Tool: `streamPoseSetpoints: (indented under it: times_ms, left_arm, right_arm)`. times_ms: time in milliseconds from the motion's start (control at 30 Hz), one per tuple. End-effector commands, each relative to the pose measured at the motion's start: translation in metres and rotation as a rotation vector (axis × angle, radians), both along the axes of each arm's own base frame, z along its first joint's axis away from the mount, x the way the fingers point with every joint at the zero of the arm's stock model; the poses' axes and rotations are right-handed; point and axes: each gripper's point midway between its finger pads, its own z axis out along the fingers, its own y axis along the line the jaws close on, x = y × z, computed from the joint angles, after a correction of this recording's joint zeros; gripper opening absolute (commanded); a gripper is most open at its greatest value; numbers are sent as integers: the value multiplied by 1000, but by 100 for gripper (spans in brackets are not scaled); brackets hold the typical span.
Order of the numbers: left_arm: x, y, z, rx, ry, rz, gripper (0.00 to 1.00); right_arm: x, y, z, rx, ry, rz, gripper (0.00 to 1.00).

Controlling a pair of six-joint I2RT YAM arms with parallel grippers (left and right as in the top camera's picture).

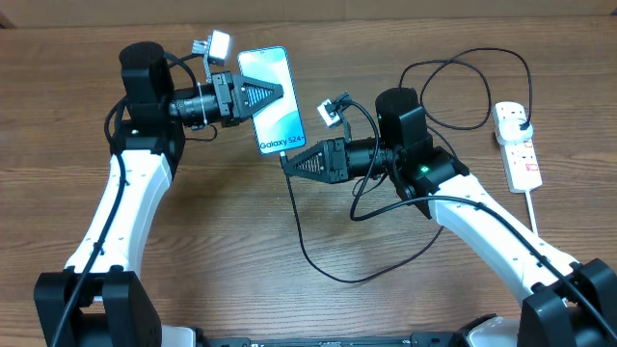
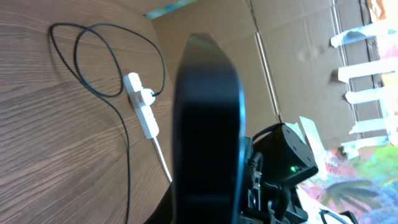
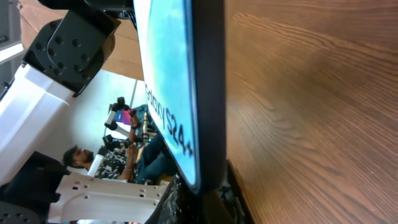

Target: Plug charger to phone and switch on socket

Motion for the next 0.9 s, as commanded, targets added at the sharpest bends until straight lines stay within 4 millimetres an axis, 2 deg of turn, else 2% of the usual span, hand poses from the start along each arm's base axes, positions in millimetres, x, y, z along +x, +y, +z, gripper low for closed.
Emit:
streamPoseSetpoints:
  times_ms: [0,233,367,500,633,733,867]
  left_arm:
    - [-3,-6,4,-4,11,-4,4]
    - [27,20,-7,67,-18,177,4]
    - [31,32,-14,94,-14,219,4]
    - [32,42,-26,130,7,246,4]
    - [31,47,-39,178,29,263,4]
    - [29,49,-47,207,41,265,4]
    - [28,51,-54,231,58,275,4]
  right_arm:
    - [22,-9,8,-25,-92,-85,4]
    - [5,-18,-25,-138,-103,-20,4]
    - [-5,-38,-67,-330,-51,-42,4]
    - [-14,-79,-116,-640,25,-117,4]
    - [-23,-141,-152,-1010,76,-214,4]
    - [-29,-192,-163,-1280,127,-337,4]
    - [-29,-213,-167,-1386,168,-431,4]
